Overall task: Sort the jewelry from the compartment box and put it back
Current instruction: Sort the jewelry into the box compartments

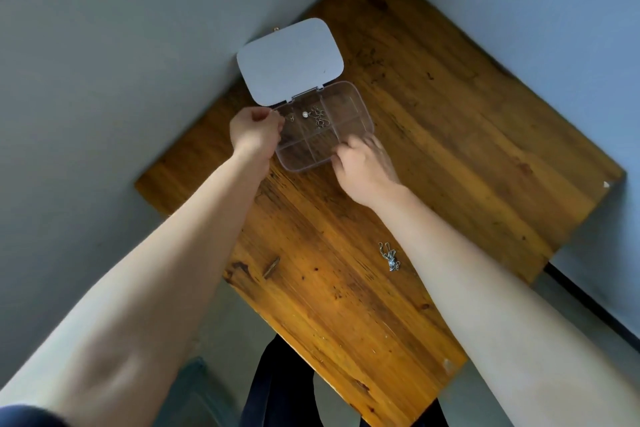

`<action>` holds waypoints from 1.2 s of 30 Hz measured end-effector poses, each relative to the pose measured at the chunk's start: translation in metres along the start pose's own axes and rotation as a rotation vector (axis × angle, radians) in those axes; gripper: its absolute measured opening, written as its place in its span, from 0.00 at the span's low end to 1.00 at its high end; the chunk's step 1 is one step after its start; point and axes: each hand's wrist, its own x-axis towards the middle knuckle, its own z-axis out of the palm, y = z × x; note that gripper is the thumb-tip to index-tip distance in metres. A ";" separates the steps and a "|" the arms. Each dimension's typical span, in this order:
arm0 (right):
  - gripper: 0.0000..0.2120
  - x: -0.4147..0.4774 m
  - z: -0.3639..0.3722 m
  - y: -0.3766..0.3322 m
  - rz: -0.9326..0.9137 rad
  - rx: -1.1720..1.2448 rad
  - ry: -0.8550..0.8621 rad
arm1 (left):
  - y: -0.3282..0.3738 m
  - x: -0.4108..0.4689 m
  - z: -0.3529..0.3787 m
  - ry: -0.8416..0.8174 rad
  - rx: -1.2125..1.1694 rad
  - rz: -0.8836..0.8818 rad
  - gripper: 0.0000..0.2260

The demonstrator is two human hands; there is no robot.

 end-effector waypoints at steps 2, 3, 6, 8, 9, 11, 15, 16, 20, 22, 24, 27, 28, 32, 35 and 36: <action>0.15 -0.003 0.002 0.000 -0.016 -0.032 0.015 | -0.005 0.004 0.002 0.022 0.144 0.053 0.06; 0.15 -0.004 0.003 0.001 -0.027 -0.030 0.011 | -0.003 0.003 0.001 0.023 0.196 0.085 0.07; 0.16 -0.010 0.003 0.004 -0.042 0.049 0.012 | 0.003 -0.007 0.000 0.014 0.333 0.189 0.11; 0.17 -0.019 -0.001 0.007 -0.007 0.147 0.059 | 0.003 -0.018 -0.004 0.029 0.395 0.263 0.14; 0.17 -0.026 -0.003 0.009 0.032 0.192 0.093 | 0.001 -0.025 -0.006 0.032 0.404 0.289 0.14; 0.17 -0.044 -0.008 0.015 0.149 0.260 0.138 | -0.010 -0.039 -0.008 0.032 0.407 0.340 0.13; 0.16 -0.091 -0.006 0.039 0.448 0.420 0.210 | -0.046 -0.084 -0.002 0.005 0.469 0.462 0.12; 0.16 -0.104 -0.004 0.045 0.523 0.432 0.225 | -0.057 -0.096 0.001 -0.019 0.487 0.481 0.11; 0.14 -0.155 0.009 0.063 0.683 0.446 0.250 | -0.101 -0.135 0.017 -0.176 0.614 0.549 0.10; 0.14 -0.175 0.015 0.070 0.703 0.439 0.228 | -0.119 -0.150 0.029 -0.257 0.666 0.561 0.08; 0.13 -0.189 0.023 0.073 0.715 0.430 0.194 | -0.133 -0.162 0.041 -0.318 0.699 0.557 0.05; 0.12 -0.199 0.035 0.077 0.701 0.439 0.180 | -0.150 -0.171 0.059 -0.388 0.800 0.520 0.07; 0.12 -0.200 0.038 0.079 0.688 0.443 0.179 | -0.155 -0.172 0.065 -0.405 0.835 0.507 0.09; 0.11 -0.195 0.052 0.086 0.624 0.440 0.210 | -0.168 -0.174 0.079 -0.375 0.947 0.517 0.21; 0.11 -0.193 0.061 0.091 0.579 0.416 0.259 | -0.179 -0.175 0.086 -0.300 1.034 0.573 0.28; 0.10 -0.194 0.064 0.092 0.559 0.405 0.278 | -0.183 -0.175 0.087 -0.281 1.046 0.597 0.27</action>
